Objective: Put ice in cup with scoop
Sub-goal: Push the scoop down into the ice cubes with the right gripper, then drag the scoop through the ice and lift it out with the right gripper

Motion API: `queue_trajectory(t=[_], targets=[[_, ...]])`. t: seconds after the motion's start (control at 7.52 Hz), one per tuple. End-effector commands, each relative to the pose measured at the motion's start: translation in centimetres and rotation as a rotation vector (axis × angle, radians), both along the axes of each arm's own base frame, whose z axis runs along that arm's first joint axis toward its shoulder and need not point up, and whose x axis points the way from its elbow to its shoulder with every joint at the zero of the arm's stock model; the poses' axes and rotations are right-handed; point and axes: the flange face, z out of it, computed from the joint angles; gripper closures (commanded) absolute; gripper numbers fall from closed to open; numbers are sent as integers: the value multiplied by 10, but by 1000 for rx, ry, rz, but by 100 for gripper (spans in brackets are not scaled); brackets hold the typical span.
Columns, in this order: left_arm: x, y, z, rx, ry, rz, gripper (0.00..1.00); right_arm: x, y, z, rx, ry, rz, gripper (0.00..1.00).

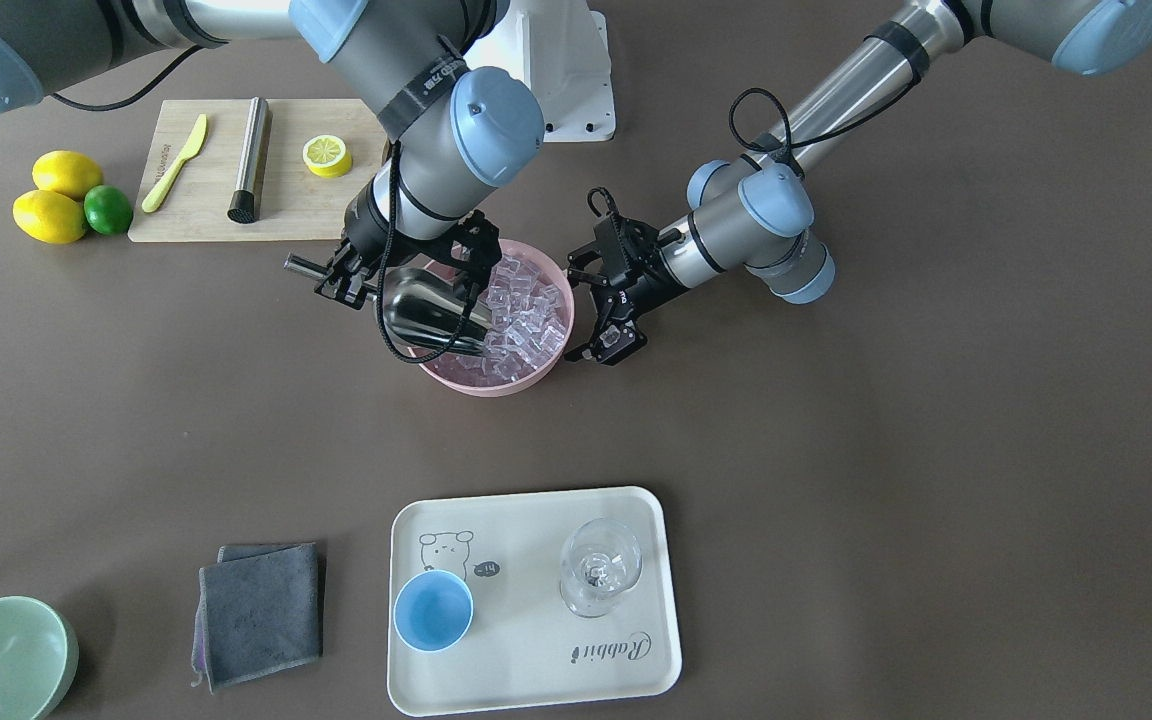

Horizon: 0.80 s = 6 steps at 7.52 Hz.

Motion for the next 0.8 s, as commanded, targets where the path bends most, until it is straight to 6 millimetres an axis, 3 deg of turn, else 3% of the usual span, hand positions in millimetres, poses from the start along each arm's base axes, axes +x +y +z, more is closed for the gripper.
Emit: queue_trajectory(t=[0.0,0.4,0.67], targets=[[6,7,0,-2,2,-9,2,13,10,17,26,-78,62,100],[7,7,0,-2,1,-7,2,6,9,15,29,-145,88,100],[7,8,0,-2,2,-7,2,1,10,1,39,-257,160,100]])
